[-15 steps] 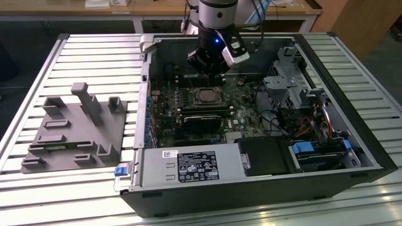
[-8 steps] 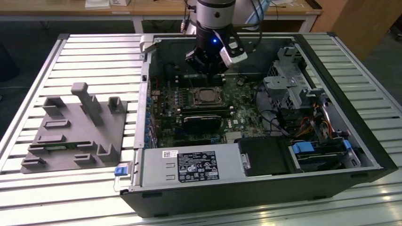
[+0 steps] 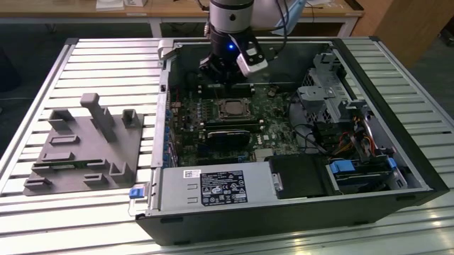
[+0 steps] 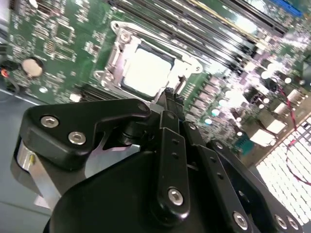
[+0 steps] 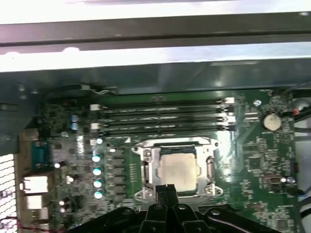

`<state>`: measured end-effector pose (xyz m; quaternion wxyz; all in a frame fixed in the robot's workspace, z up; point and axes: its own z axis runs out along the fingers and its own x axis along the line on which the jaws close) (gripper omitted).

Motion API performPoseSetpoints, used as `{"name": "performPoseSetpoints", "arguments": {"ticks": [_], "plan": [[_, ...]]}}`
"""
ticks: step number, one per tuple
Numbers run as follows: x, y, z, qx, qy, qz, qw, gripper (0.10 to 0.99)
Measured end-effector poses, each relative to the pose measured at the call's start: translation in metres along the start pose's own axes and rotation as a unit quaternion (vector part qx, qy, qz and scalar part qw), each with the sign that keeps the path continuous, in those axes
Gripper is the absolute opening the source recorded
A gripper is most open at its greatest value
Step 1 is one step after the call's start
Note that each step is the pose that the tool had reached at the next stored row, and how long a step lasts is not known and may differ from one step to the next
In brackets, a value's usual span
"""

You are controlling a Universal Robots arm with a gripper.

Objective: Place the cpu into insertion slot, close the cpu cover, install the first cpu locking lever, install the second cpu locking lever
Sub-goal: 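Install the first cpu locking lever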

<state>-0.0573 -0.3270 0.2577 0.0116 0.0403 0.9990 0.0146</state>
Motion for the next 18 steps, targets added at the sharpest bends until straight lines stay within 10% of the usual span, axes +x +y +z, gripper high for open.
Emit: {"name": "performPoseSetpoints", "arguments": {"ticks": [10, 18], "plan": [[0.0265, -0.0022, 0.0007, -0.0033, 0.0003, 0.0, 1.0, 0.106], [0.0425, -0.0039, 0.0012, -0.0218, 0.0017, 0.001, 0.9998, 0.106]]}}
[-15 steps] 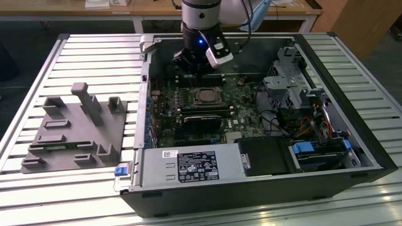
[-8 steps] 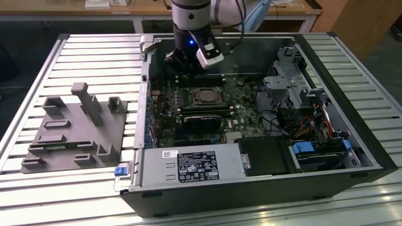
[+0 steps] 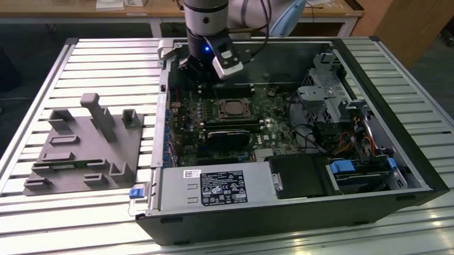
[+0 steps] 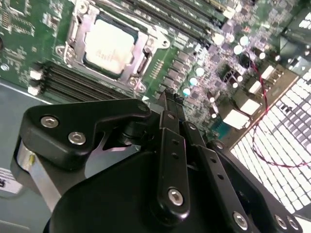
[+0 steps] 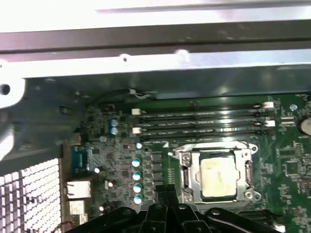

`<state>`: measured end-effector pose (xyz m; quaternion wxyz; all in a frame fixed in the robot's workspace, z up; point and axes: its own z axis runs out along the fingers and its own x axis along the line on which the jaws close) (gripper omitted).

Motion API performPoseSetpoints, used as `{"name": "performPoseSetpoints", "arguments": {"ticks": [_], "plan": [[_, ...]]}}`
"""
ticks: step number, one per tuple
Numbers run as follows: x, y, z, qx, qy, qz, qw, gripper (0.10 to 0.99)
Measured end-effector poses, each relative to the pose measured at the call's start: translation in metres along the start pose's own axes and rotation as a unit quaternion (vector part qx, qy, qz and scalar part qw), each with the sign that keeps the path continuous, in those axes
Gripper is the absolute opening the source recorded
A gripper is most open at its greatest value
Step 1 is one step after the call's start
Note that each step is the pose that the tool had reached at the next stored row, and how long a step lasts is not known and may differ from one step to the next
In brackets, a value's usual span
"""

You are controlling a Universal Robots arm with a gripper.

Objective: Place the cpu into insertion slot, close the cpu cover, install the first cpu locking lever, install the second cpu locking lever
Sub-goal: 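Install the first cpu locking lever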

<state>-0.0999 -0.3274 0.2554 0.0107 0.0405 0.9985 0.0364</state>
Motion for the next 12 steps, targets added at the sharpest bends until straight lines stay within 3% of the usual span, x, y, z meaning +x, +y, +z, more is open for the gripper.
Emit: {"name": "performPoseSetpoints", "arguments": {"ticks": [2, 4, 8, 12], "plan": [[0.0028, -0.0005, 0.0001, -0.0084, 0.0007, 0.0, 1.0, 0.106], [0.0043, -0.0009, 0.0, -0.0215, 0.0017, 0.0, 0.9998, 0.106], [0.0058, -0.0018, 0.0001, -0.0569, 0.0046, 0.001, 0.9984, 0.106], [0.0065, -0.0025, 0.0003, -0.0908, 0.0073, 0.002, 0.9958, 0.106]]}}
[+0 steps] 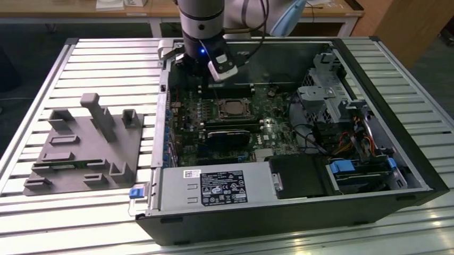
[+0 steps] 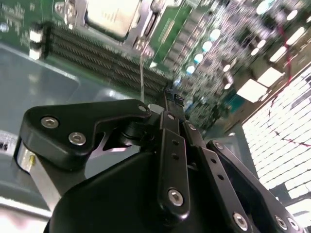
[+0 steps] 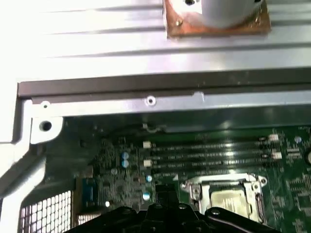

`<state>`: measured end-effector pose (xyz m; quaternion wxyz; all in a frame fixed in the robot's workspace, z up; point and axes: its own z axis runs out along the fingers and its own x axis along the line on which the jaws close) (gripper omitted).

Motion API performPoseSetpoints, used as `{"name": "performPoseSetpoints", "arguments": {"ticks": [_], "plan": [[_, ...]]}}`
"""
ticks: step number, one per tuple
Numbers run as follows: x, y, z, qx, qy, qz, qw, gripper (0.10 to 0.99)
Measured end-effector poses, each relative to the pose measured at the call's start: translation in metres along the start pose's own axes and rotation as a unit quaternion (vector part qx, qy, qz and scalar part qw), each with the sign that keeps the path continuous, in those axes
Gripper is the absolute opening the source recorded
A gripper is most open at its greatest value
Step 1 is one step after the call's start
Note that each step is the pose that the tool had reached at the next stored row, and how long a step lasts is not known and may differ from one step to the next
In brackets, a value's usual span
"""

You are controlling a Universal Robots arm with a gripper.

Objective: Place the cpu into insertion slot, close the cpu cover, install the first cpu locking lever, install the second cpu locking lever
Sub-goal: 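Install the first cpu locking lever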

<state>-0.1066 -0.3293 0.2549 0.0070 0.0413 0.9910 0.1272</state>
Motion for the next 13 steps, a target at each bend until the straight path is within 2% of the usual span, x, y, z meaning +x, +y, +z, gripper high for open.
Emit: {"name": "performPoseSetpoints", "arguments": {"ticks": [1, 3, 9, 13], "plan": [[0.0, -0.0001, 0.0001, -0.0057, 0.0004, 0.0, 1.0, 0.106], [0.0, -0.0003, 0.0005, -0.0116, 0.001, 0.0, 0.9999, 0.106], [-0.0002, -0.0015, 0.0047, -0.0186, 0.0016, 0.0, 0.9998, 0.106], [-0.0037, -0.0015, 0.0063, -0.0228, 0.0019, 0.001, 0.9997, 0.106]]}}
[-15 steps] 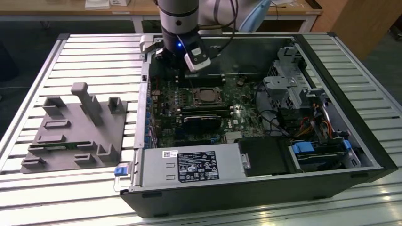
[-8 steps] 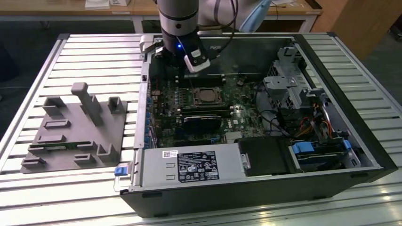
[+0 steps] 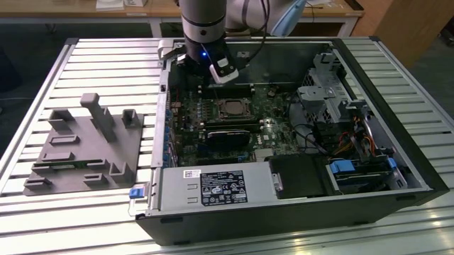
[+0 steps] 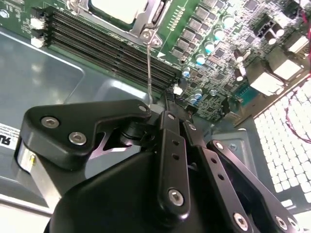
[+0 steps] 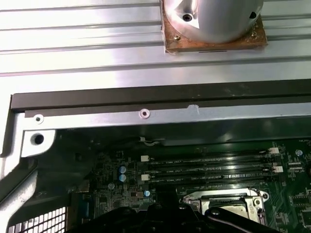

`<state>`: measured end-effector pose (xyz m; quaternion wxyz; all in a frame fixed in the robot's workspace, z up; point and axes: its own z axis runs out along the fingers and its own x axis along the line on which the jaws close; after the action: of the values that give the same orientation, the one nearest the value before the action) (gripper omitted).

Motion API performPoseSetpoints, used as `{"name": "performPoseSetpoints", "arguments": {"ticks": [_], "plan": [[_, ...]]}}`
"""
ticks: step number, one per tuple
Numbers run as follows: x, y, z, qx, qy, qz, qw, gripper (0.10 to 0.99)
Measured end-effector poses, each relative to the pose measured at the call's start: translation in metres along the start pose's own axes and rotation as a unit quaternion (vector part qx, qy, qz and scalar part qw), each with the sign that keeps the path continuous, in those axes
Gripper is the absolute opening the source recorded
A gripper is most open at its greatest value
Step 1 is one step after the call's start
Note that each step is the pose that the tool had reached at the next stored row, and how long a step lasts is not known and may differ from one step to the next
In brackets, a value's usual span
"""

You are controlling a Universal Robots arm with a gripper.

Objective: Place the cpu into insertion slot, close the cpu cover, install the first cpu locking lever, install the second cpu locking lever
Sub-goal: 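Install the first cpu locking lever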

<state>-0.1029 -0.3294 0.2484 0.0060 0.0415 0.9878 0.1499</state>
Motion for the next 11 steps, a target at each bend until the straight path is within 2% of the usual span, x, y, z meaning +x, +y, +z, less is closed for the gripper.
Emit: {"name": "performPoseSetpoints", "arguments": {"ticks": [6, 11], "plan": [[-0.0119, 0.0006, 0.0011, -0.0005, 0.0001, 0.0, 1.0, 0.106], [-0.0261, 0.0017, 0.0017, -0.0005, 0.0002, 0.0, 1.0, 0.106]]}}
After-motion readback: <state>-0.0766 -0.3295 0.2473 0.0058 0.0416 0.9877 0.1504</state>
